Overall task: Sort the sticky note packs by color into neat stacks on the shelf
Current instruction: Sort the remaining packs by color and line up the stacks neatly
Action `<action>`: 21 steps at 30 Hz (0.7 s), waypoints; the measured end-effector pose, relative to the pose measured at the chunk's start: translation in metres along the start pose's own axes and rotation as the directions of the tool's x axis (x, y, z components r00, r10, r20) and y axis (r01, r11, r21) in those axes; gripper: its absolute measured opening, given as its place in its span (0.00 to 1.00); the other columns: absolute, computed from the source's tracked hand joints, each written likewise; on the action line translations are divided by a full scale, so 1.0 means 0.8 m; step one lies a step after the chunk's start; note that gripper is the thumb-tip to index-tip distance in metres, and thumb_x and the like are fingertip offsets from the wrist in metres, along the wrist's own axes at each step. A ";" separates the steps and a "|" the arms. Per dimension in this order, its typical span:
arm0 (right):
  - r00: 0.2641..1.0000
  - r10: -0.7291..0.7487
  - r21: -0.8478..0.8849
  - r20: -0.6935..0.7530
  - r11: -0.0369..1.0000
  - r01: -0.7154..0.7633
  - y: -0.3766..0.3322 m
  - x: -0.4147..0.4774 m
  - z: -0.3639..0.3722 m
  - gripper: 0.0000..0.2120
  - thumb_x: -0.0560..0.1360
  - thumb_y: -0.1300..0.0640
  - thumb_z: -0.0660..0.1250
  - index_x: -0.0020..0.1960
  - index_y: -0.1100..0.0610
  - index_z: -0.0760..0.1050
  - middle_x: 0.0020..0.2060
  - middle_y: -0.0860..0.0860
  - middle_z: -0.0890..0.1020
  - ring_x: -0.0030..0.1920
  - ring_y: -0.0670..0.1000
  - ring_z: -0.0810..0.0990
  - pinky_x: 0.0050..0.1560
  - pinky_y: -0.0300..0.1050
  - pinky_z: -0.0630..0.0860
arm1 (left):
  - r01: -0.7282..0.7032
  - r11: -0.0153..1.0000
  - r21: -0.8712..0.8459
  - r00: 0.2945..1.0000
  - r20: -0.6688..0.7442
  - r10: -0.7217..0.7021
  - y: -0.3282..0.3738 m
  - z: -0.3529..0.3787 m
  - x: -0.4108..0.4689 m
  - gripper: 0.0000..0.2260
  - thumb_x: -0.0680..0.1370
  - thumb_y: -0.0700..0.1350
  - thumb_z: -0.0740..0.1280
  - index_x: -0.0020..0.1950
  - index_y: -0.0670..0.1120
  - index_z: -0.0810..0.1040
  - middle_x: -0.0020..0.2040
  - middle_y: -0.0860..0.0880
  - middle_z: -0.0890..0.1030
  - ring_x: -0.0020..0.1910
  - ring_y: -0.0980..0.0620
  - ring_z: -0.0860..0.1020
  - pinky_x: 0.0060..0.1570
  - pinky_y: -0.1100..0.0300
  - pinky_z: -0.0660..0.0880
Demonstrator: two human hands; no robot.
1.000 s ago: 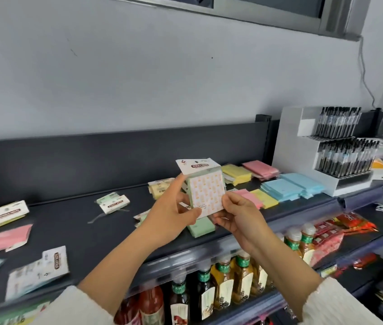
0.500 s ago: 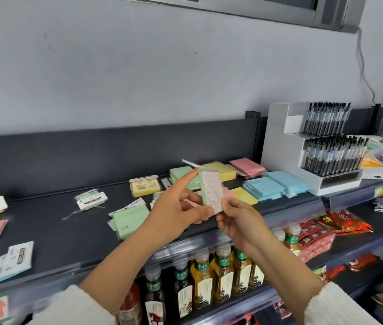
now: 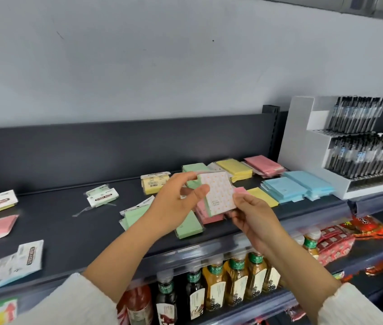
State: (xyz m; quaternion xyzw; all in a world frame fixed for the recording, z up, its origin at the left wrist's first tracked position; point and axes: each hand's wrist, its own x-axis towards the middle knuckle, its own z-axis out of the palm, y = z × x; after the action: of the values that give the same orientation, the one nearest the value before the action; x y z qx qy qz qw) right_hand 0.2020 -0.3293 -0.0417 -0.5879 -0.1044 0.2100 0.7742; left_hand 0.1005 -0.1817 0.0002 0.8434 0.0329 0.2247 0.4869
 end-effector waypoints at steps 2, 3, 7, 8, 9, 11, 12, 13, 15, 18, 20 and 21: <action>1.000 -0.021 -0.041 0.003 0.999 0.021 -0.004 0.006 0.004 0.07 0.79 0.60 0.61 0.49 0.60 0.78 0.34 0.52 0.80 0.30 0.45 0.75 0.30 0.34 0.76 | 0.083 0.994 -0.065 0.997 -0.003 -0.083 -0.007 -0.008 0.013 0.16 0.77 0.47 0.67 0.64 0.50 0.74 0.60 0.52 0.77 0.49 0.53 0.80 0.48 0.56 0.81; 0.999 -0.033 -0.050 0.003 0.998 0.033 -0.008 0.008 0.007 0.07 0.79 0.60 0.62 0.48 0.59 0.78 0.34 0.52 0.80 0.30 0.45 0.75 0.30 0.34 0.76 | 0.114 0.989 -0.097 0.993 0.002 -0.114 -0.009 -0.011 0.020 0.14 0.77 0.43 0.67 0.63 0.48 0.75 0.59 0.51 0.78 0.48 0.52 0.81 0.45 0.59 0.81; 0.992 -0.119 -0.087 0.028 0.989 0.121 -0.034 0.027 0.023 0.06 0.77 0.63 0.63 0.45 0.58 0.79 0.34 0.51 0.82 0.31 0.45 0.78 0.34 0.35 0.78 | 0.115 0.987 -0.112 0.993 0.015 -0.114 -0.013 -0.029 0.055 0.17 0.76 0.38 0.68 0.64 0.46 0.75 0.54 0.47 0.81 0.49 0.47 0.82 0.45 0.59 0.81; 0.989 -0.143 -0.096 0.045 0.984 0.147 -0.042 0.031 0.027 0.06 0.77 0.64 0.64 0.45 0.58 0.79 0.36 0.51 0.83 0.33 0.45 0.78 0.36 0.36 0.78 | 0.103 0.989 -0.106 0.995 0.011 -0.102 -0.010 -0.034 0.063 0.17 0.76 0.37 0.68 0.64 0.47 0.74 0.52 0.47 0.82 0.50 0.47 0.81 0.45 0.59 0.81; 0.984 -0.167 -0.105 0.064 0.979 0.173 -0.048 0.036 0.031 0.06 0.77 0.65 0.64 0.47 0.59 0.79 0.38 0.52 0.83 0.34 0.46 0.79 0.38 0.36 0.78 | 0.085 0.992 -0.095 0.996 0.005 -0.084 -0.008 -0.041 0.071 0.17 0.76 0.36 0.68 0.64 0.47 0.75 0.51 0.47 0.82 0.50 0.47 0.81 0.45 0.59 0.81; 0.975 -0.200 -0.119 0.096 0.970 0.211 -0.057 0.045 0.042 0.07 0.76 0.67 0.64 0.51 0.59 0.78 0.41 0.53 0.83 0.36 0.47 0.80 0.40 0.36 0.79 | 0.041 0.997 -0.068 0.999 -0.006 -0.041 -0.004 -0.054 0.085 0.18 0.76 0.35 0.68 0.64 0.48 0.74 0.48 0.48 0.82 0.49 0.48 0.81 0.44 0.60 0.81; 0.973 -0.207 -0.121 0.103 0.968 0.219 -0.059 0.049 0.047 0.08 0.75 0.68 0.65 0.52 0.59 0.78 0.41 0.53 0.83 0.37 0.47 0.80 0.41 0.37 0.79 | 0.026 0.998 -0.058 1.000 -0.012 -0.027 -0.004 -0.061 0.089 0.19 0.75 0.35 0.68 0.64 0.48 0.74 0.48 0.49 0.82 0.48 0.49 0.81 0.43 0.61 0.81; 0.971 -0.213 -0.122 0.105 0.967 0.225 -0.061 0.052 0.052 0.09 0.75 0.69 0.65 0.52 0.59 0.77 0.39 0.52 0.83 0.37 0.47 0.81 0.41 0.37 0.79 | 0.016 0.999 -0.051 1.000 -0.016 -0.017 -0.004 -0.068 0.093 0.19 0.75 0.35 0.68 0.64 0.48 0.74 0.47 0.48 0.82 0.47 0.49 0.81 0.42 0.61 0.81; 0.970 -0.216 -0.131 0.110 0.964 0.230 -0.060 0.056 0.063 0.10 0.75 0.70 0.64 0.49 0.58 0.77 0.35 0.49 0.83 0.36 0.47 0.81 0.40 0.37 0.79 | 0.012 0.999 -0.035 1.000 -0.022 -0.013 -0.009 -0.080 0.096 0.19 0.75 0.35 0.69 0.65 0.47 0.73 0.48 0.47 0.82 0.47 0.50 0.82 0.41 0.63 0.81; 0.970 -0.207 -0.138 0.127 0.965 0.224 -0.054 0.058 0.078 0.10 0.76 0.70 0.62 0.47 0.58 0.78 0.33 0.48 0.83 0.35 0.46 0.81 0.40 0.38 0.80 | 0.023 1.000 0.002 0.999 -0.023 -0.023 -0.018 -0.093 0.095 0.20 0.75 0.37 0.69 0.65 0.47 0.73 0.47 0.48 0.83 0.46 0.52 0.82 0.42 0.63 0.81; 0.976 -0.179 -0.147 0.126 0.969 0.197 -0.049 0.059 0.088 0.10 0.77 0.68 0.61 0.46 0.58 0.78 0.34 0.50 0.84 0.34 0.46 0.80 0.39 0.38 0.80 | 0.080 0.997 -0.016 0.997 -0.012 -0.081 -0.026 -0.102 0.090 0.20 0.74 0.36 0.69 0.64 0.48 0.74 0.46 0.49 0.84 0.44 0.53 0.83 0.44 0.59 0.81; 0.980 -0.160 -0.167 0.120 0.970 0.179 -0.047 0.059 0.093 0.09 0.78 0.66 0.60 0.45 0.57 0.78 0.35 0.50 0.84 0.34 0.46 0.80 0.38 0.38 0.80 | 0.132 0.990 -0.049 0.991 0.015 -0.132 -0.031 -0.107 0.087 0.19 0.74 0.36 0.69 0.63 0.47 0.74 0.46 0.48 0.84 0.44 0.52 0.83 0.45 0.57 0.81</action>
State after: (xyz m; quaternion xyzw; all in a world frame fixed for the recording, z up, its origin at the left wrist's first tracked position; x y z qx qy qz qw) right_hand 0.2214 -0.2518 0.0110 -0.6315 -0.2132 0.1638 0.7273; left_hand 0.1312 -0.0807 0.0403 0.8283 0.0802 0.1879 0.5217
